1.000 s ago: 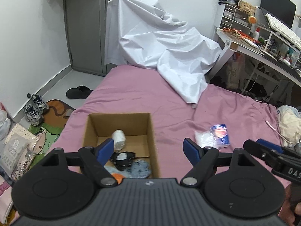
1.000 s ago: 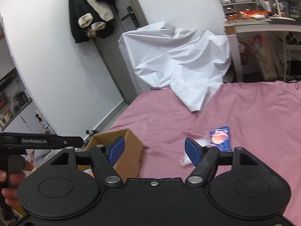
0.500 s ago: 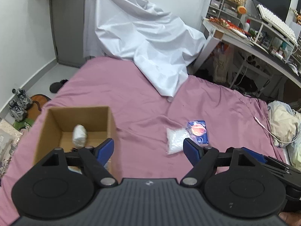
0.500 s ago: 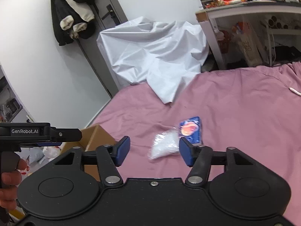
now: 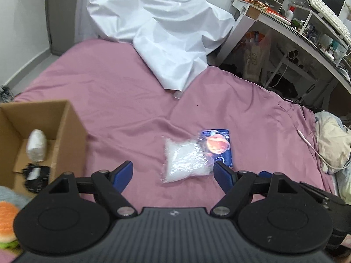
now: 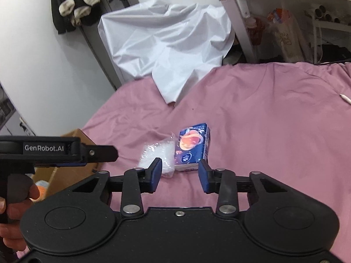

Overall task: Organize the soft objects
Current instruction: 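Reach the left tool to the fluff bag while the right tool reaches the tissue pack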

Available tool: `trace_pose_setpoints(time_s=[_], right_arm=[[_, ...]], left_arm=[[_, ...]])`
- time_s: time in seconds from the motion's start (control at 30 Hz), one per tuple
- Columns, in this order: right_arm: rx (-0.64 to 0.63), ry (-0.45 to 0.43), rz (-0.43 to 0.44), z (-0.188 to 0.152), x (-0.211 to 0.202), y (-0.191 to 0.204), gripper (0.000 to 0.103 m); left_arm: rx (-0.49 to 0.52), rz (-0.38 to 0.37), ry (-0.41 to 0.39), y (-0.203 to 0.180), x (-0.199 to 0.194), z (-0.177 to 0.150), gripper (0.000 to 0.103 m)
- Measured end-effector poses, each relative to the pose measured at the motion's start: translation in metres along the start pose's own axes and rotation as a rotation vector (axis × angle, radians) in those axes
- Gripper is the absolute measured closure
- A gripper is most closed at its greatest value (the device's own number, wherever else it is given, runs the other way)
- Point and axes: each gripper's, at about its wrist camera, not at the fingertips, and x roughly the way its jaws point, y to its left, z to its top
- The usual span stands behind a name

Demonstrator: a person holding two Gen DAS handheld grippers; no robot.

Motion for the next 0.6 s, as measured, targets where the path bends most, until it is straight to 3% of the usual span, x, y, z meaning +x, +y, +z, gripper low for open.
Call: trace_pose_setpoints(time_s=[0.6], right_arm=[[0.096,0.071,0.020,-0.004,0.041,-0.039,0.067]], left_arm=[[-0.098,-0.052,0.096,0.002,0.085,0.001,0.028]])
